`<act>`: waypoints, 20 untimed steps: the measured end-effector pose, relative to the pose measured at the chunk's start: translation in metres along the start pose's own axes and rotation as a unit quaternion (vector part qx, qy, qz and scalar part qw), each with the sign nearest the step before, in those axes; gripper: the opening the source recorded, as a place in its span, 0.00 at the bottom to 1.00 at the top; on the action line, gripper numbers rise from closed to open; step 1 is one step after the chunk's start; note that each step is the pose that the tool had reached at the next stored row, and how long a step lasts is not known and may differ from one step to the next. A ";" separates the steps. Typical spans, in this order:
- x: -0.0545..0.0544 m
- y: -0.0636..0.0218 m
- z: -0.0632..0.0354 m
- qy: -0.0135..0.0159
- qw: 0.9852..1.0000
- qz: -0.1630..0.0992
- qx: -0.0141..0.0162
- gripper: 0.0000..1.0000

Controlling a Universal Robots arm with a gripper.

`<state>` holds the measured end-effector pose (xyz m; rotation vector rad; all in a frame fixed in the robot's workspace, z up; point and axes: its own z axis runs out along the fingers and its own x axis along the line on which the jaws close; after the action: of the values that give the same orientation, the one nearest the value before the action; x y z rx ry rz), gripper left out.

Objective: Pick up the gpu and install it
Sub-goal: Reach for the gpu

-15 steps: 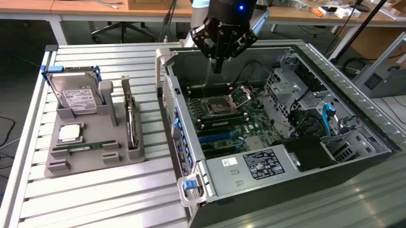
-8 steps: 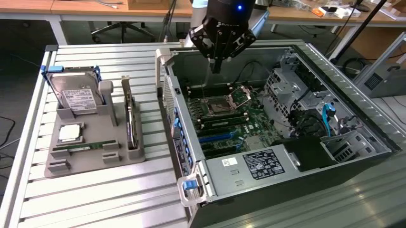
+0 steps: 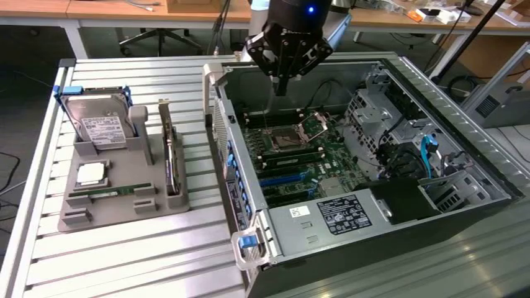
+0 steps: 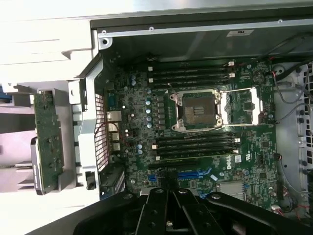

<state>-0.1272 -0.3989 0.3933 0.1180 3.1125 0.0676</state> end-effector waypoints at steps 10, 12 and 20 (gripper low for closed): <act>0.004 -0.0003 -0.0001 0.000 1.000 0.000 0.000 0.11; 0.004 -0.0003 -0.0001 0.000 1.000 0.000 0.000 0.11; 0.006 -0.0004 -0.0001 0.000 1.000 0.000 0.000 0.11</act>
<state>-0.1327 -0.3989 0.3933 0.1179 3.1125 0.0676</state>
